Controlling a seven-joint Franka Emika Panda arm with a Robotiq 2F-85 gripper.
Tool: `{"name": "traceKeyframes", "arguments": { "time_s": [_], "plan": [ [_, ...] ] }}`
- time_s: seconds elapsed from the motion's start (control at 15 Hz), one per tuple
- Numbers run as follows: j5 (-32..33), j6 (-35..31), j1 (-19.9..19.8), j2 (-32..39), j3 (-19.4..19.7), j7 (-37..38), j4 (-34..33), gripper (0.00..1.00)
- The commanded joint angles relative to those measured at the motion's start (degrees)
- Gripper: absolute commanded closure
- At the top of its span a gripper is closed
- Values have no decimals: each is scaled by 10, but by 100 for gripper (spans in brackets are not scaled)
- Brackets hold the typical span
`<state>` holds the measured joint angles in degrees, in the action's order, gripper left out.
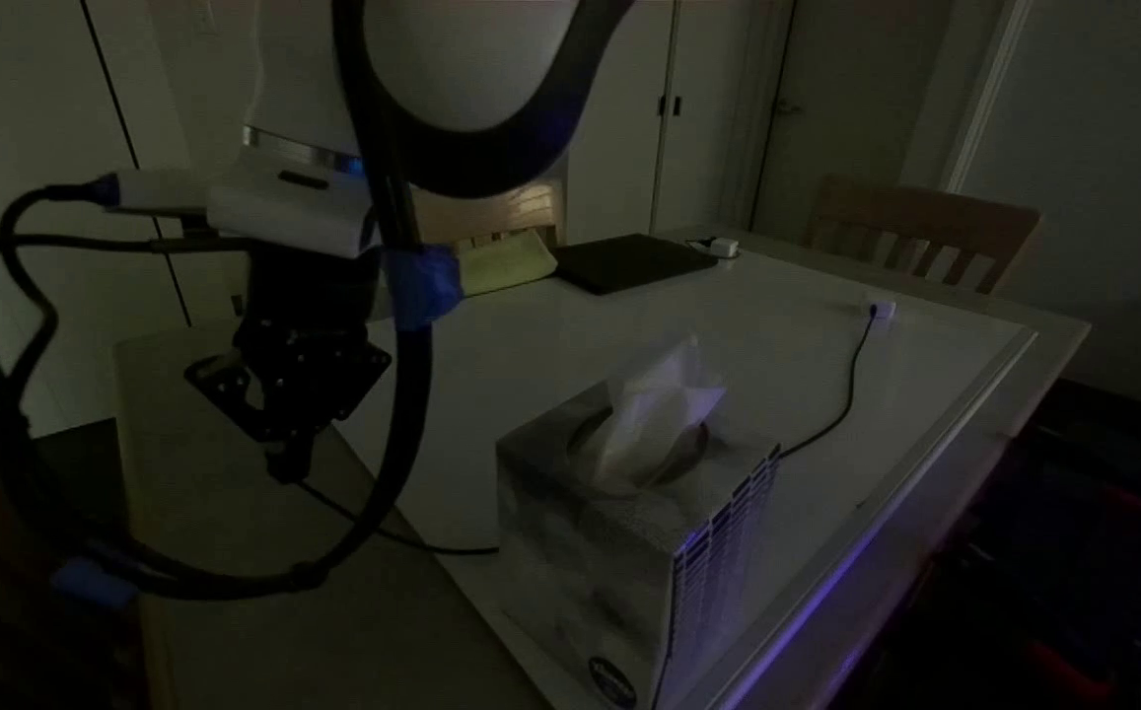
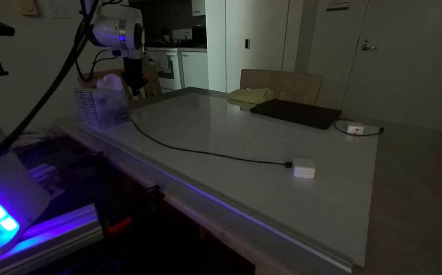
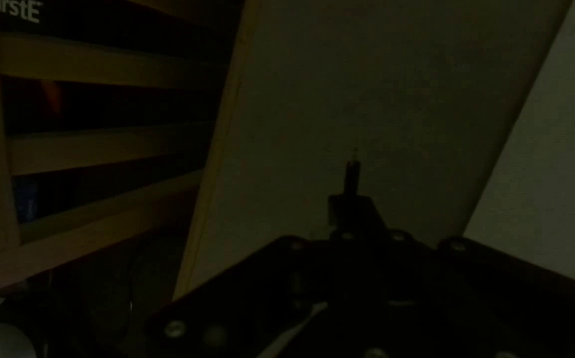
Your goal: Unwind the black charging cable
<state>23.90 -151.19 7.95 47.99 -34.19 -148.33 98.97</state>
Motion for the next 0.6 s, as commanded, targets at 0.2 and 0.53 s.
{"name": "traceKeyframes", "arguments": {
  "time_s": [0.2, 0.53],
  "plan": [
    [13, 19, -10, 20, 3, -4, -24, 70],
    [-58, -14, 41, -20, 76, 30, -8, 41]
  ]
}}
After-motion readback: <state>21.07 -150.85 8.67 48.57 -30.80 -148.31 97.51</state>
